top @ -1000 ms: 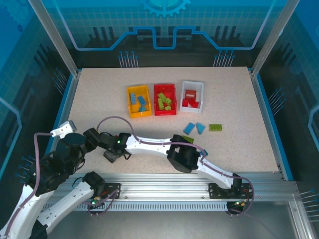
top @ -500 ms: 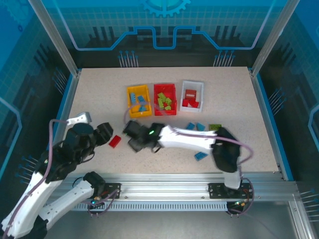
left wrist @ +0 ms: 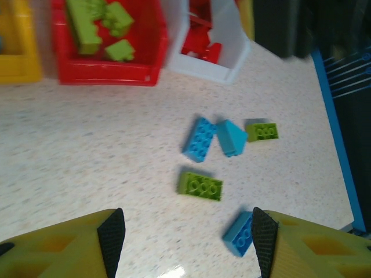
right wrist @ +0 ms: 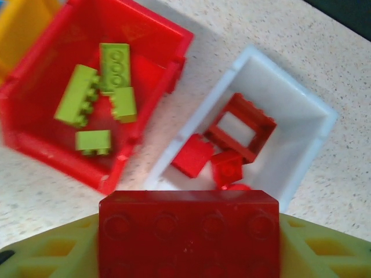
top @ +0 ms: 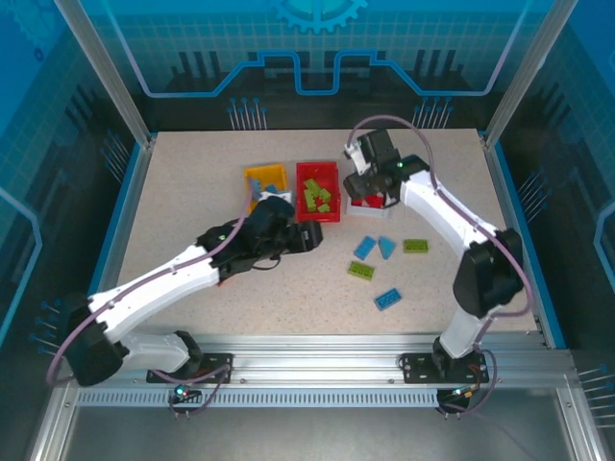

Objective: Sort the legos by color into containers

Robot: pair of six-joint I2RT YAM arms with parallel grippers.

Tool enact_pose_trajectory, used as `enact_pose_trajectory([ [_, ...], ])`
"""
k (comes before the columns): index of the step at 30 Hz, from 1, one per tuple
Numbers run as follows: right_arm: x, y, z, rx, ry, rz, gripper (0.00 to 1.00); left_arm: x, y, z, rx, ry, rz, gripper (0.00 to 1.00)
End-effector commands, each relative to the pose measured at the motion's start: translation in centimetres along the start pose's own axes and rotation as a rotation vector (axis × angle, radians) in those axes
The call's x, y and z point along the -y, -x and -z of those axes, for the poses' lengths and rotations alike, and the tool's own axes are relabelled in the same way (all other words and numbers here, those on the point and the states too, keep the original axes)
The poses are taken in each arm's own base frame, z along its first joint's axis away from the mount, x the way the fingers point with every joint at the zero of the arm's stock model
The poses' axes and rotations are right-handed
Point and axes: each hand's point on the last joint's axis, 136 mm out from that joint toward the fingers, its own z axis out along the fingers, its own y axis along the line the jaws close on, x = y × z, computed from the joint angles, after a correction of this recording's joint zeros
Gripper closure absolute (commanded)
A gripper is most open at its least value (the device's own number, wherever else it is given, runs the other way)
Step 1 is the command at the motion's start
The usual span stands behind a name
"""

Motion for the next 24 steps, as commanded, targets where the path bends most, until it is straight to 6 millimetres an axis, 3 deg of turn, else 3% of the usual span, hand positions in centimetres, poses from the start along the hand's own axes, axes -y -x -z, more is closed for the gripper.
enact_pose_trajectory([
  [1,1.9,1.3,-2.0,-0.043,0.033,0.071,0.41,4.6,1.8,-1.3,0.064,-0.109,-0.03,0.37],
  [7,4.9,0.9,-7.1,-0.179,-0.007,0.05,0.41,7.4,1.0,-5.1,0.093,-0.092,-0.063,0.37],
  [14,5.3,-0.6,-11.0,-0.242,-0.002,-0.003,0.38,9.8,0.3,-6.8,0.135,-0.105,-0.115,0.37],
  [19,5.5,-0.9,-12.0,-0.251,-0.021,-0.019,0.27,9.8,-0.5,-7.4,0.114,-0.098,-0.121,0.37],
  [24,5.8,-0.1,-11.0,-0.22,-0.033,-0.035,0.2,9.5,-0.6,-7.3,0.11,-0.088,-0.123,0.37],
])
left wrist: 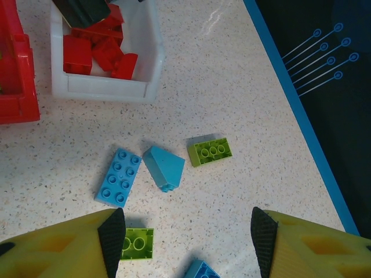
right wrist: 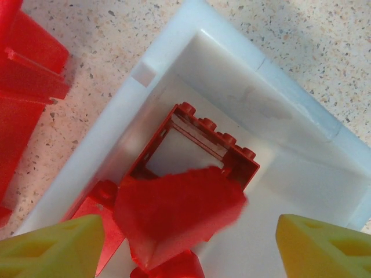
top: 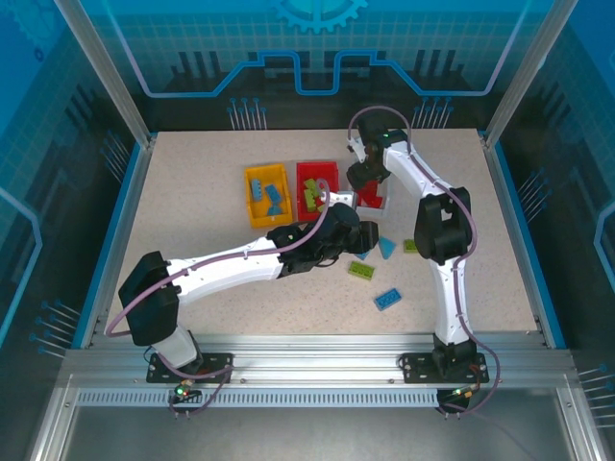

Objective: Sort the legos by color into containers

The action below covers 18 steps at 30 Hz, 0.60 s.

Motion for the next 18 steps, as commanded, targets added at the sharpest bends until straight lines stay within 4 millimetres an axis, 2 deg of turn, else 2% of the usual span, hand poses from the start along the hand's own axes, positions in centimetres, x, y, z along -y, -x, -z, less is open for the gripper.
enact_pose_trajectory([
  [1,1.2,1.2,2.3,0.052,-0.02,-0.037,0.19,0.8,1.1,0.1,0.039,-0.009,-0.009,0.37],
  [5,1.5,2.0,5.3,0.117,-0.029,-0.057,0.22,0.8,0.8,0.1,0.03,-0.007,-0.017,0.37],
  [7,1.6,2.6,7.6,0.172,-0.031,-0.072,0.24,0.8,0.6,-0.1,0.023,-0.005,-0.021,0.37],
  [12,2.4,3.4,14.9,0.339,-0.038,-0.16,0.27,1.7,-0.2,-1.4,-0.032,-0.018,-0.082,0.36],
  [15,3.1,1.9,18.3,0.401,-0.051,-0.249,0.28,2.0,-0.8,-2.8,-0.073,-0.012,-0.144,0.36],
  [18,3.6,-0.9,20.7,0.435,-0.033,-0.384,0.27,2.2,-1.6,-4.1,-0.121,-0.006,-0.196,0.36],
])
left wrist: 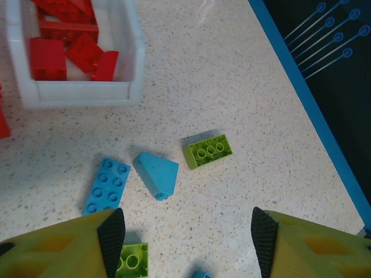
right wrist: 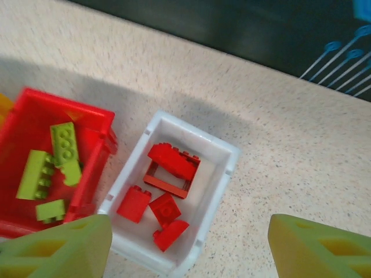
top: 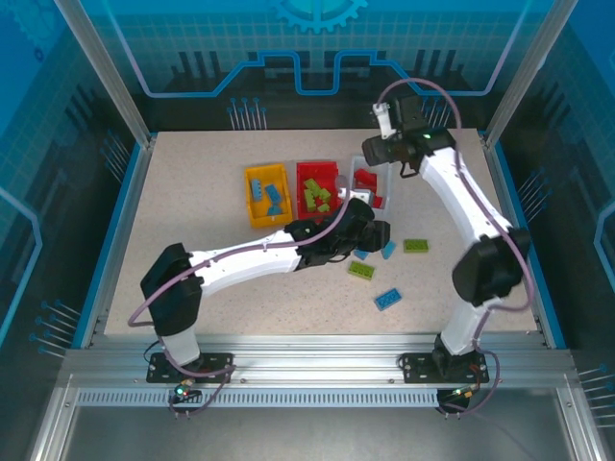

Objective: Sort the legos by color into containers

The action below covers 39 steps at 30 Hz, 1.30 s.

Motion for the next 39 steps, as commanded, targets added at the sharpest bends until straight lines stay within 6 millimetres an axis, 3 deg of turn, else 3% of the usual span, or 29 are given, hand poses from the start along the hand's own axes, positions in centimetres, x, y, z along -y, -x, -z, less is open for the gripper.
enact_pose_trajectory([
  [1,1.4,-1.7,2.7,0.034,0.002,-0.193,0.27,0.9,-1.1,-1.1,-0.074,-0.012,-0.105,0.36],
  [9,2.1,-9.8,10.6,0.071,0.007,-0.434,0.23,1.4,-3.8,-3.5,-0.18,-0.048,-0.222,0.36],
  [15,1.7,-15.9,14.8,0.029,0.027,-0.574,0.2,3.9,-9.6,-3.9,-0.326,-0.15,-0.439,0.36],
  [19,1.5,-18.7,17.8,0.05,0.051,-0.646,0.15,3.4,-13.4,-4.5,-0.419,-0.127,-0.541,0.34],
  [23,1.5,-19.2,22.2,0.203,0.115,-0.703,0.13,2.0,-15.3,-5.4,-0.47,-0.084,-0.562,0.32],
  [27,1.8,-19.3,25.5,0.296,0.138,-0.714,0.11,2.3,-17.3,-5.8,-0.514,-0.097,-0.603,0.31],
  [35,1.5,-19.4,25.6,0.264,0.151,-0.705,0.11,1.2,-19.3,-7.0,-0.56,-0.064,-0.629,0.31],
  [39,1.2,-19.5,25.0,0.252,0.161,-0.71,0.12,1.0,-20.1,-7.5,-0.573,-0.063,-0.635,0.39],
])
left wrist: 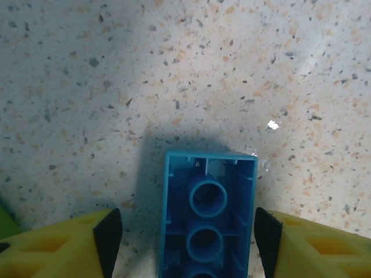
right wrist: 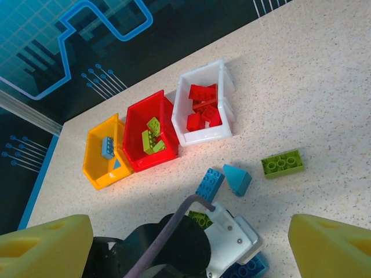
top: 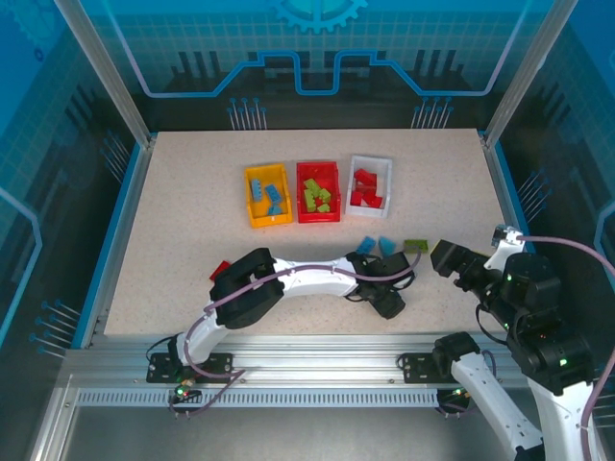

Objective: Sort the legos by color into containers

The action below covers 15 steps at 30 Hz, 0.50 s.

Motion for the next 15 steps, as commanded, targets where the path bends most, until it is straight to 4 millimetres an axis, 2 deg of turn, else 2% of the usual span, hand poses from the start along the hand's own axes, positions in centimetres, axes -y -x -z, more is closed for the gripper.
enact_pose_trajectory([
  [1,0.3,-0.7,-0.4,-0.028,-0.01,-0.026,0.12,0.6,0.0,-0.5,-0.013,-0.01,-0.025,0.43],
  [6,0.4,-1.0,-0.8,-0.04,-0.014,-0.023,0.14,0.4,0.4,-0.3,0.016,0.02,-0.033,0.62],
  [9,0.2,-1.1,-1.0,-0.051,-0.005,-0.014,0.14,0.0,1.1,0.8,0.059,0.042,-0.02,0.68],
  [11,-0.2,-1.0,-1.1,-0.053,0.018,-0.002,0.14,-0.6,1.8,2.5,0.102,0.071,0.006,0.69],
  [13,-1.3,-0.9,-1.4,-0.057,0.07,0.017,0.14,-1.6,2.7,5.0,0.158,0.085,0.069,0.7],
  [15,-2.7,-1.1,-2.1,-0.089,0.143,0.042,0.15,-3.5,3.4,8.3,0.219,0.099,0.168,0.7],
])
